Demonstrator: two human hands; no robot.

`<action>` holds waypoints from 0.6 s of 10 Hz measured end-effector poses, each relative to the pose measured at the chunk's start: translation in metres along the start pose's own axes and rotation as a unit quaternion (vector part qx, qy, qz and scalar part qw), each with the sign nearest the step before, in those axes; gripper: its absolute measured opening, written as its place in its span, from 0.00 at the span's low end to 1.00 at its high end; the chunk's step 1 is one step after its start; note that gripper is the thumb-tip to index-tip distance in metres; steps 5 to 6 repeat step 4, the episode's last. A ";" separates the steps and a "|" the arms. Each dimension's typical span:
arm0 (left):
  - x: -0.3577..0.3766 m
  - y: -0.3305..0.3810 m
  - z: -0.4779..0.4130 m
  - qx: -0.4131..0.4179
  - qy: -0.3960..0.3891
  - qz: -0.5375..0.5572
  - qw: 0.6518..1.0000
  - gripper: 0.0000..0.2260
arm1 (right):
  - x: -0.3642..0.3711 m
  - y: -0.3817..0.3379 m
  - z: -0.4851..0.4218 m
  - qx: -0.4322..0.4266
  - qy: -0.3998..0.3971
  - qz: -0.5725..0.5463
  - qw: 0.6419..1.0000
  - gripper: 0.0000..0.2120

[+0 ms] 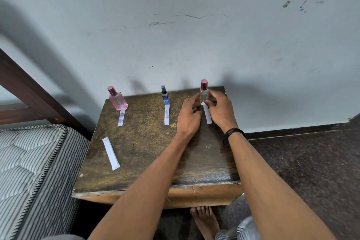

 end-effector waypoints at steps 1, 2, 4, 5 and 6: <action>0.000 -0.002 0.000 0.005 0.003 0.001 1.000 0.30 | 0.001 0.001 0.000 -0.004 -0.001 0.006 1.000 0.20; -0.001 -0.001 0.000 0.007 0.002 0.007 1.000 0.30 | 0.002 0.002 0.000 0.009 -0.008 -0.006 1.000 0.24; -0.003 0.000 0.007 0.011 0.015 0.056 0.998 0.30 | 0.001 0.009 0.005 0.058 -0.002 -0.038 0.998 0.27; -0.003 0.000 0.007 0.011 0.015 0.056 0.998 0.30 | 0.001 0.009 0.005 0.058 -0.002 -0.038 0.998 0.27; -0.003 0.000 0.007 0.011 0.015 0.056 0.998 0.30 | 0.001 0.009 0.005 0.058 -0.002 -0.038 0.998 0.27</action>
Point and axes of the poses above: each hand's wrist, its own z-axis away from the middle knuckle, its own x-axis out of the palm, y = z × x, the point moved 2 cm from there along -z, towards the middle knuckle, and after that the axes turned 15 degrees about z, right-handed, at the moved point
